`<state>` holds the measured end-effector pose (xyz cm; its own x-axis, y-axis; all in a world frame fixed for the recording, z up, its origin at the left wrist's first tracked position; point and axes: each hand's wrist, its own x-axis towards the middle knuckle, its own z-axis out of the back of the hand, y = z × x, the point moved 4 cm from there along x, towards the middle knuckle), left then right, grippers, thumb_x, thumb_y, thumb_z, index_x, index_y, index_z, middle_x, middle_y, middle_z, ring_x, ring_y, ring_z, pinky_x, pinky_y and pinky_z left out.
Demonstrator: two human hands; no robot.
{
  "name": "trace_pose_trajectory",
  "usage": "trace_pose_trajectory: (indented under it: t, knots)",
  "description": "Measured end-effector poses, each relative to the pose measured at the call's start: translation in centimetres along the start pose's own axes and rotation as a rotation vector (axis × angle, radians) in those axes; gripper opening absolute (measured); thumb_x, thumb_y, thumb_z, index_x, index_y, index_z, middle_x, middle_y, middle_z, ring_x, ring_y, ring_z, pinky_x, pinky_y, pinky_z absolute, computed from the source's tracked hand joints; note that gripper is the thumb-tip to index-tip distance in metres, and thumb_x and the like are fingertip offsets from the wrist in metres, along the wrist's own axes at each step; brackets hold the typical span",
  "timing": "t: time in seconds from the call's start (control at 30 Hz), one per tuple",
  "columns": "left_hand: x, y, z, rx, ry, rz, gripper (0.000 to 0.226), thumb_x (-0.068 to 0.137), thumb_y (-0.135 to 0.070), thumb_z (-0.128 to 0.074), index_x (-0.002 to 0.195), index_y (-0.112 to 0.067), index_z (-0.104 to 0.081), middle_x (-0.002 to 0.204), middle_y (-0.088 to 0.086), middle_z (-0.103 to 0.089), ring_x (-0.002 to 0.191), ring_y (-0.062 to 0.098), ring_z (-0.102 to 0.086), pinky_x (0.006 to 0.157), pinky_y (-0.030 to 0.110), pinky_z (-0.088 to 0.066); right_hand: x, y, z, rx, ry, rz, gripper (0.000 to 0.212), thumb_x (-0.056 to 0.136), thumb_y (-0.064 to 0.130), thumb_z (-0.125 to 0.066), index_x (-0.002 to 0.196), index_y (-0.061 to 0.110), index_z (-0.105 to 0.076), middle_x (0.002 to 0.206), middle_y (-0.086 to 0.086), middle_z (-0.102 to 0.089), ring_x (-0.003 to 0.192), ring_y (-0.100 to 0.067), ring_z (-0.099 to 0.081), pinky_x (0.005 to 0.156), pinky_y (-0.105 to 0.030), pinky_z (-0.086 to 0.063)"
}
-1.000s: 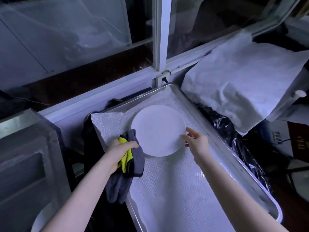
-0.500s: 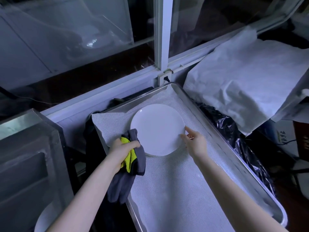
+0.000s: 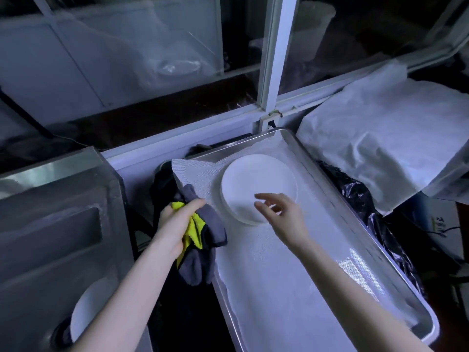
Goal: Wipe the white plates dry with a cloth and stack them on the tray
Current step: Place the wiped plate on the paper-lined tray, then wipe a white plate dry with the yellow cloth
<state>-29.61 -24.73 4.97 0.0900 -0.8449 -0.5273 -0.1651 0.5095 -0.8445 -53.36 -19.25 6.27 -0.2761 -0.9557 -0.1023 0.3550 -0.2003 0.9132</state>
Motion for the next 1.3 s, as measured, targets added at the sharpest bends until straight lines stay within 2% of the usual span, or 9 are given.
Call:
trace_pose_trajectory:
  t: [0.1, 0.23, 0.47, 0.67, 0.8, 0.97, 1.07, 1.2, 1.3]
  knots:
    - [-1.9, -0.9, 2.9, -0.135, -0.027, -0.028, 0.020, 0.077, -0.023, -0.080, 0.093, -0.012, -0.073, 0.087, 0.005, -0.076, 0.076, 0.016, -0.072, 0.061, 0.023, -0.054, -2.8, 4.2, -4.8, 0.025, 0.269, 0.110, 0.027, 0.083, 0.035, -0.078, 0.106, 0.046, -0.069, 0.100, 0.011, -0.063, 0.081, -0.007, -0.060, 0.077, -0.023, -0.050]
    - [-4.8, -1.8, 8.0, -0.320, 0.024, 0.002, 0.022, 0.088, -0.033, -0.068, 0.090, -0.012, -0.074, 0.097, 0.014, -0.073, 0.088, 0.025, -0.070, 0.080, 0.035, -0.057, -6.8, 8.7, -11.4, 0.009, 0.495, 0.326, 0.065, 0.075, 0.034, -0.086, 0.133, 0.040, -0.058, 0.117, 0.013, -0.056, 0.111, 0.000, -0.055, 0.092, -0.018, -0.047]
    - [-8.9, -1.5, 20.1, -0.637, 0.102, -0.029, 0.035, 0.086, -0.002, -0.031, 0.070, -0.006, -0.061, 0.062, 0.009, -0.062, 0.055, 0.020, -0.064, 0.052, 0.025, -0.054, -12.5, 14.5, -22.3, -0.054, 0.520, 0.434, 0.059, 0.082, 0.012, -0.080, 0.137, 0.017, -0.059, 0.121, -0.002, -0.056, 0.123, -0.014, -0.051, 0.104, -0.008, -0.032]
    - [-9.9, 1.5, 32.5, -0.310, 0.043, -0.212, 0.028, 0.095, -0.009, -0.054, 0.112, -0.029, -0.061, 0.105, -0.004, -0.073, 0.086, 0.008, -0.069, 0.056, 0.023, -0.053, -18.2, 16.9, -32.9, -0.035, 0.549, 0.367, 0.052, 0.083, -0.004, -0.070, 0.132, 0.015, -0.064, 0.116, -0.007, -0.062, 0.110, -0.008, -0.053, 0.098, -0.007, -0.035]
    - [-9.4, 4.7, 39.4, -0.345, 0.153, -0.056, 0.046, 0.088, -0.035, -0.062, 0.131, -0.027, -0.048, 0.129, 0.004, -0.065, 0.114, 0.021, -0.065, 0.077, 0.045, -0.058, -21.2, 16.6, -39.5, -0.027, 0.595, 0.289, 0.052, 0.083, -0.011, -0.065, 0.131, 0.012, -0.064, 0.118, -0.010, -0.062, 0.114, -0.018, -0.059, 0.100, -0.018, -0.043]
    - [-7.4, 7.6, 46.6, -0.170, -0.078, -0.035, 0.030, 0.076, -0.011, -0.064, 0.106, -0.010, -0.060, 0.092, 0.005, -0.073, 0.082, 0.016, -0.070, 0.068, 0.030, -0.054, -22.7, 13.1, -45.6, -0.003, 0.597, 0.052, 0.039, 0.087, -0.006, -0.067, 0.124, 0.009, -0.066, 0.111, 0.003, -0.065, 0.107, -0.021, -0.064, 0.099, -0.034, -0.050]
    - [-6.3, 10.0, 49.8, -0.076, -0.241, 0.006, 0.031, 0.081, 0.008, -0.054, 0.083, -0.022, -0.062, 0.064, -0.007, -0.068, 0.058, 0.003, -0.065, 0.056, 0.020, -0.052, -22.7, 8.5, -46.7, -0.074, 0.511, -0.202, 0.037, 0.092, 0.011, -0.069, 0.128, 0.017, -0.064, 0.121, 0.001, -0.067, 0.102, -0.016, -0.063, 0.097, -0.037, -0.050]
    - [-4.1, 14.4, 53.0, 0.002, -0.337, 0.154, 0.032, 0.070, 0.002, -0.057, 0.098, -0.013, -0.053, 0.069, 0.008, -0.066, 0.061, 0.023, -0.063, 0.057, 0.028, -0.050, -21.9, 2.0, -47.1, -0.292, 0.385, -0.466, 0.052, 0.095, 0.029, -0.065, 0.144, 0.020, -0.050, 0.136, -0.009, -0.057, 0.118, -0.026, -0.058, 0.094, -0.034, -0.046]
    - [-1.3, 17.6, 54.3, 0.088, -0.408, 0.246, 0.037, 0.062, -0.014, -0.069, 0.095, -0.018, -0.053, 0.065, 0.002, -0.067, 0.059, 0.019, -0.064, 0.054, 0.023, -0.049, -20.8, -2.0, -48.4, -0.361, 0.365, -0.597, 0.066, 0.095, 0.036, -0.063, 0.152, 0.016, -0.036, 0.147, -0.014, -0.047, 0.127, -0.033, -0.052, 0.093, -0.033, -0.043]
